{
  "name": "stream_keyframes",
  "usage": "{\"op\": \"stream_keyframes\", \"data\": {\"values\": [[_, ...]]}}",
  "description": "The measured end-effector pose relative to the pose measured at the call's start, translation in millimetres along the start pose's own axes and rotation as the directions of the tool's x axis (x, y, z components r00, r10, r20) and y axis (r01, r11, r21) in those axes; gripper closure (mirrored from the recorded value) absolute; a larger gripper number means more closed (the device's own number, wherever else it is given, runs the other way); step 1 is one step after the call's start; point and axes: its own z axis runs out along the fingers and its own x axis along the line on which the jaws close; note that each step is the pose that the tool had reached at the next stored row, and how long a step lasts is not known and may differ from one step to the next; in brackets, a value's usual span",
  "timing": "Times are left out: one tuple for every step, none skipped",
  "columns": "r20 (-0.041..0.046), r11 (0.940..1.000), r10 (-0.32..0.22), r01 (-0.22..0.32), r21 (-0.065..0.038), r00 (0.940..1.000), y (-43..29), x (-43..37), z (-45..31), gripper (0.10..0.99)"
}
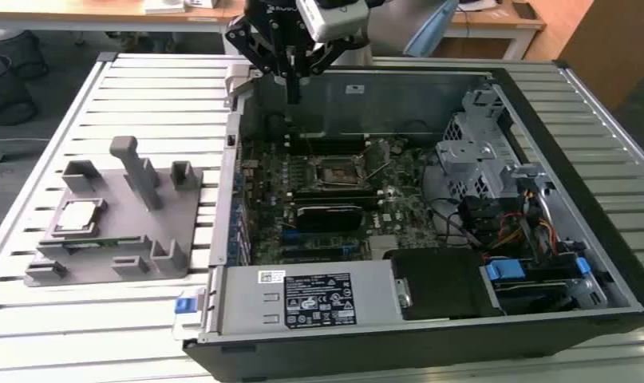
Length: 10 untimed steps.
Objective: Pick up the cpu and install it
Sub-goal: 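Reach for the cpu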
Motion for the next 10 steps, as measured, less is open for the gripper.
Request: {"op": "stream_keyframes", "data": {"values": [[0.0000,1.0000,0.000,0.000,0.000,1.0000,0.0,0.0,0.0,0.980],[0.0000,1.0000,0.000,0.000,0.000,1.0000,0.0,0.0,0.0,0.980],[0.0000,1.0000,0.000,0.000,0.000,1.0000,0.0,0.0,0.0,0.980],[0.0000,1.0000,0.000,0.000,0.000,1.0000,0.0,0.0,0.0,0.980],[0.0000,1.0000,0.000,0.000,0.000,1.0000,0.0,0.0,0.0,0.980],[0.0000,1.0000,0.000,0.000,0.000,1.0000,0.0,0.0,0.0,0.980],[0.0000,1.0000,0.000,0.000,0.000,1.0000,0.0,0.0,0.0,0.980],[0.0000,1.0000,0.000,0.000,0.000,1.0000,0.0,0.1,0.0,0.980],[0.0000,1.0000,0.000,0.000,0.000,1.0000,0.0,0.4,0.0,0.980],[0.0000,1.0000,0.000,0.000,0.000,1.0000,0.0,0.9,-0.1,0.980]]}}
